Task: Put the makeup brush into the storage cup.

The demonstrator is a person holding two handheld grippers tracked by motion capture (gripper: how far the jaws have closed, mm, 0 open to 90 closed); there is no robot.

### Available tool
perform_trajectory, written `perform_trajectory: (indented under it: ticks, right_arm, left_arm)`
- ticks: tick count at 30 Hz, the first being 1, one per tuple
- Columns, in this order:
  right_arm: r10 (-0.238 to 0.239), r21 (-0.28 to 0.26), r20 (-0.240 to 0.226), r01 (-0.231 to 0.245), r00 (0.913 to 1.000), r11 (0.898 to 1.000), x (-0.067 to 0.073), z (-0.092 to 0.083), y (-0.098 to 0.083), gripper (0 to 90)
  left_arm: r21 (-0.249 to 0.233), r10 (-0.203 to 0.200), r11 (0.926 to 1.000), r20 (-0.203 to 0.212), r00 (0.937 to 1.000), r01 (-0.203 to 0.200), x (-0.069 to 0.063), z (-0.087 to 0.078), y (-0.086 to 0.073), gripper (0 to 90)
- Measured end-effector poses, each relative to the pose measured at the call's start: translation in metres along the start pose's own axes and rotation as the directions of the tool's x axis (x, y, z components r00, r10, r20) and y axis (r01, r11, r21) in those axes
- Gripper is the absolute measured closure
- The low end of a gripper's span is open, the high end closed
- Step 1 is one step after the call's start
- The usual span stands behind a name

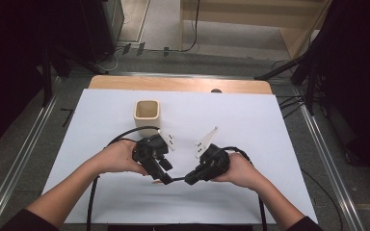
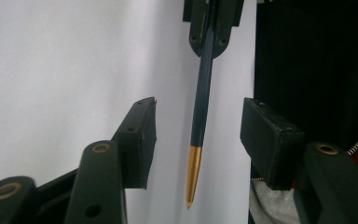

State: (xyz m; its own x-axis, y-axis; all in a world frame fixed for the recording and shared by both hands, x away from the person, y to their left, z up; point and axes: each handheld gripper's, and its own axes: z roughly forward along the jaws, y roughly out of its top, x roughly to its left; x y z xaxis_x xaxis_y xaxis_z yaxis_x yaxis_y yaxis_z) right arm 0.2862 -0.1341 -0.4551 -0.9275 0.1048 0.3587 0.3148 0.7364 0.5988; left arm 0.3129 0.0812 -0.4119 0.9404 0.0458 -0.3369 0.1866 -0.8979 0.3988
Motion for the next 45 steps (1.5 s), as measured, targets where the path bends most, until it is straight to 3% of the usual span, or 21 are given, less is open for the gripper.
perform_trajectory:
  ticks: [2,16,21,25,26,29,30,31,32,33,34,35,37,38,39,45]
  right_arm:
    - [0.006,-0.005,0.006,-0.006,1.0,1.0,0.0,-0.002,-0.002,84.6]
    - [0.063,-0.024,0.037,-0.062,0.9974,0.998,0.001,-0.014,-0.022,84.6]
    - [0.134,-0.028,0.048,-0.133,0.9898,0.991,0.0,-0.019,-0.03,84.6]
    - [0.142,-0.042,0.067,-0.139,0.9876,0.989,0.002,-0.021,-0.035,84.6]
    - [0.14,-0.047,0.076,-0.137,0.9872,0.99,0.003,-0.022,-0.036,84.6]
    - [0.15,-0.063,0.095,-0.145,0.984,0.987,0.005,-0.023,-0.039,84.6]
    - [0.15,-0.063,0.095,-0.145,0.984,0.987,0.005,-0.023,-0.039,84.6]
    - [0.162,-0.075,0.112,-0.154,0.9804,0.985,0.007,-0.024,-0.042,84.6]
    - [0.166,-0.082,0.124,-0.156,0.9783,0.984,0.007,-0.024,-0.043,84.6]
    - [0.182,-0.089,0.127,-0.171,0.9751,0.981,0.008,-0.025,-0.044,84.6]
    - [0.188,-0.096,0.138,-0.176,0.9724,0.98,0.009,-0.026,-0.046,84.6]
    - [0.203,-0.105,0.148,-0.189,0.9679,0.976,0.01,-0.027,-0.047,84.6]
    - [0.228,-0.114,0.169,-0.21,0.959,0.971,0.012,-0.029,-0.05,84.6]
    - [0.228,-0.114,0.169,-0.21,0.959,0.971,0.012,-0.029,-0.05,84.6]
    - [0.243,-0.133,0.187,-0.221,0.9518,0.966,0.013,-0.031,-0.053,84.6]
    - [0.284,-0.175,0.232,-0.247,0.9302,0.953,0.021,-0.034,-0.059,84.6]
  left_arm:
    - [-0.018,-0.023,0.9996,0.005,0.9997,0.023,0.002,-0.001,-0.002,40.6]
    - [-0.082,-0.063,0.9948,-0.023,0.9977,0.061,0.009,-0.007,-0.017,35.5]
    - [-0.134,-0.1,0.9864,-0.025,0.9947,0.095,0.011,-0.007,-0.023,35.6]
    - [-0.177,-0.142,0.9752,-0.041,0.989,0.133,0.014,-0.01,-0.029,35.7]
    - [-0.177,-0.142,0.9752,-0.041,0.989,0.133,0.014,-0.01,-0.029,35.7]
    - [-0.21,-0.18,0.9632,-0.041,0.9829,0.167,0.015,-0.011,-0.034,35.7]
    - [-0.21,-0.18,0.9632,-0.041,0.9829,0.167,0.015,-0.011,-0.034,35.7]
    - [-0.217,-0.196,0.9594,-0.055,0.9791,0.18,0.014,-0.012,-0.036,35.7]
    - [-0.217,-0.196,0.9594,-0.055,0.9791,0.18,0.014,-0.012,-0.036,35.8]
    - [-0.238,-0.219,0.9505,-0.059,0.9738,0.2,0.015,-0.012,-0.039,36.0]
    - [-0.238,-0.219,0.9505,-0.059,0.9738,0.2,0.015,-0.012,-0.039,36.0]
    - [-0.254,-0.234,0.9437,-0.059,0.9705,0.212,0.015,-0.013,-0.042,36.0]
    - [-0.262,-0.244,0.9399,-0.068,0.9673,0.219,0.015,-0.014,-0.045,36.0]
    - [-0.262,-0.244,0.9399,-0.068,0.9673,0.219,0.015,-0.014,-0.045,36.0]
    - [-0.283,-0.261,0.9301,-0.06,0.9636,0.234,0.014,-0.014,-0.048,36.0]
    - [-0.304,-0.271,0.922,-0.067,0.9602,0.239,0.012,-0.014,-0.053,35.9]
